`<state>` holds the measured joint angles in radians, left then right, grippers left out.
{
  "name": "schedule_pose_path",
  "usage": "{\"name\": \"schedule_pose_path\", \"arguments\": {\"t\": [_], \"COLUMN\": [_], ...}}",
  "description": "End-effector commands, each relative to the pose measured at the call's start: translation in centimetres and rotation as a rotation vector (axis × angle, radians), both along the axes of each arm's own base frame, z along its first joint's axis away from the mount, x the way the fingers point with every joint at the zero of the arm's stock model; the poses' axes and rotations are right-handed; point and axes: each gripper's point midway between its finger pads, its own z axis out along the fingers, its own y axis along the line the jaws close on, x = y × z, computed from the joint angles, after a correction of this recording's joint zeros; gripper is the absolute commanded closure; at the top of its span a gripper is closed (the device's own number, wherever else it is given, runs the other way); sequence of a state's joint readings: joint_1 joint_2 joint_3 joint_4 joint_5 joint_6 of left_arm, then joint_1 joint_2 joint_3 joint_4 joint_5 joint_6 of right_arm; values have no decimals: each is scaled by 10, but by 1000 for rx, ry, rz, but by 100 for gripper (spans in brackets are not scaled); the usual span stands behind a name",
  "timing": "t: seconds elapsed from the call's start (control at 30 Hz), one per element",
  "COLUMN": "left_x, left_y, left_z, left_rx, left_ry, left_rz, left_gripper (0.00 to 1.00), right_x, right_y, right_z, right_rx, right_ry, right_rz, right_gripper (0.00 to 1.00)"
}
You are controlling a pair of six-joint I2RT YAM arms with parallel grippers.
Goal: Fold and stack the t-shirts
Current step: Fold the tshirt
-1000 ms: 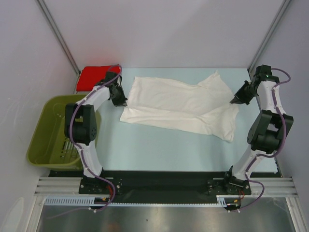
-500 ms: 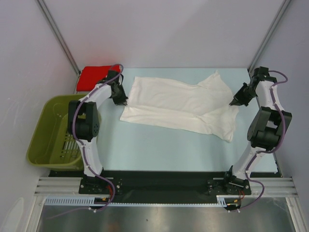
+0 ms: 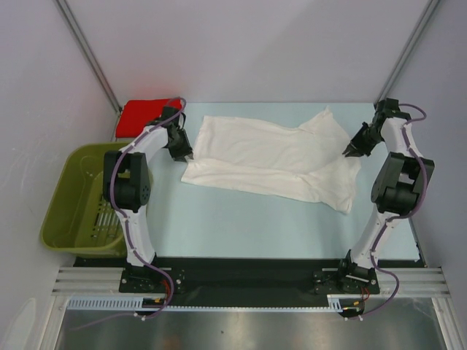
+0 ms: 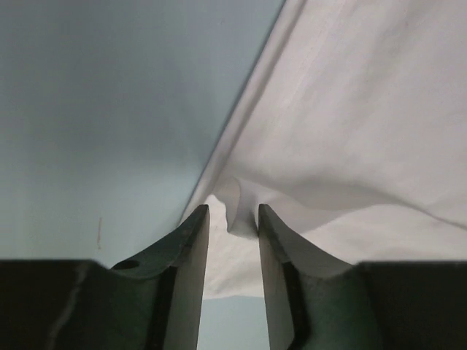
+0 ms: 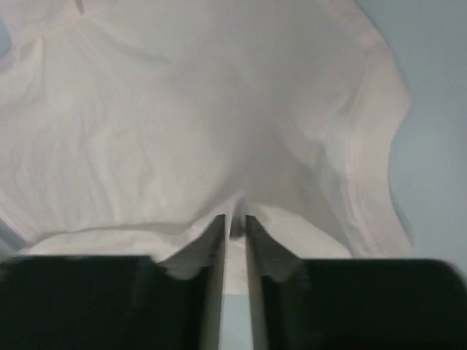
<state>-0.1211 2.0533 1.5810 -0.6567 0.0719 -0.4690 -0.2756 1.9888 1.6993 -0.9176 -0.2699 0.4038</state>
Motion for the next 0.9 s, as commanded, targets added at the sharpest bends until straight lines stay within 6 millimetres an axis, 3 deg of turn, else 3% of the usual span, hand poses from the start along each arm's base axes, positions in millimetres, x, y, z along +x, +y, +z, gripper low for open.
{"name": "schedule_pose_path", "arguments": {"t": [0.0, 0.07, 0.1, 0.13, 0.17, 0.2, 0.23, 0.27, 0.3, 0.33, 0.4, 0.43, 0.53, 0.8, 0.87], "left_x": [6, 1, -4, -7, -11, -21, -27, -32, -44, -49, -56, -64, -68, -74, -76], "left_y": [9, 13, 14, 16, 17, 17, 16, 11, 11, 7, -4, -7, -16, -25, -24], "left_z": [26, 43, 44, 55, 57, 50, 50, 59, 48, 46, 42, 34, 27, 4, -3], "left_rx": [24, 44, 49, 53, 57, 55, 48, 22, 13, -8, -64, -78, -111, -142, -136], "left_ry": [-54, -92, -95, -121, -127, -104, -101, -129, -102, -98, -94, -68, -55, 11, 28], "left_rz": [1, -7, -14, -19, -23, -30, -36, -54, -59, -70, -100, -108, -132, -156, -157], "left_gripper": [61, 51, 49, 47, 46, 46, 46, 46, 46, 48, 52, 54, 57, 58, 64], "right_x": [24, 21, 9, 0, -24, -33, -48, -56, -85, -97, -118, -135, -158, -167, -165], "right_y": [-9, -20, -21, -22, -18, -14, -9, -2, 7, 12, 19, 24, 23, 6, 5], "right_z": [1, 9, 8, 19, 6, 8, 25, 26, 3, 16, 10, -3, -14, -34, -38], "right_rx": [-47, -127, -148, -172, -178, -176, -178, -167, -135, -133, -115, -104, -120, -218, -215], "right_ry": [-19, 13, 58, 52, 113, 103, 59, 39, 106, 62, 70, 104, 116, 169, 169], "right_rz": [31, 26, 34, 32, 34, 30, 23, 25, 30, 25, 23, 28, 19, 52, 53], "right_gripper": [73, 56, 42, 37, 33, 29, 28, 28, 28, 29, 32, 33, 35, 34, 33]}}
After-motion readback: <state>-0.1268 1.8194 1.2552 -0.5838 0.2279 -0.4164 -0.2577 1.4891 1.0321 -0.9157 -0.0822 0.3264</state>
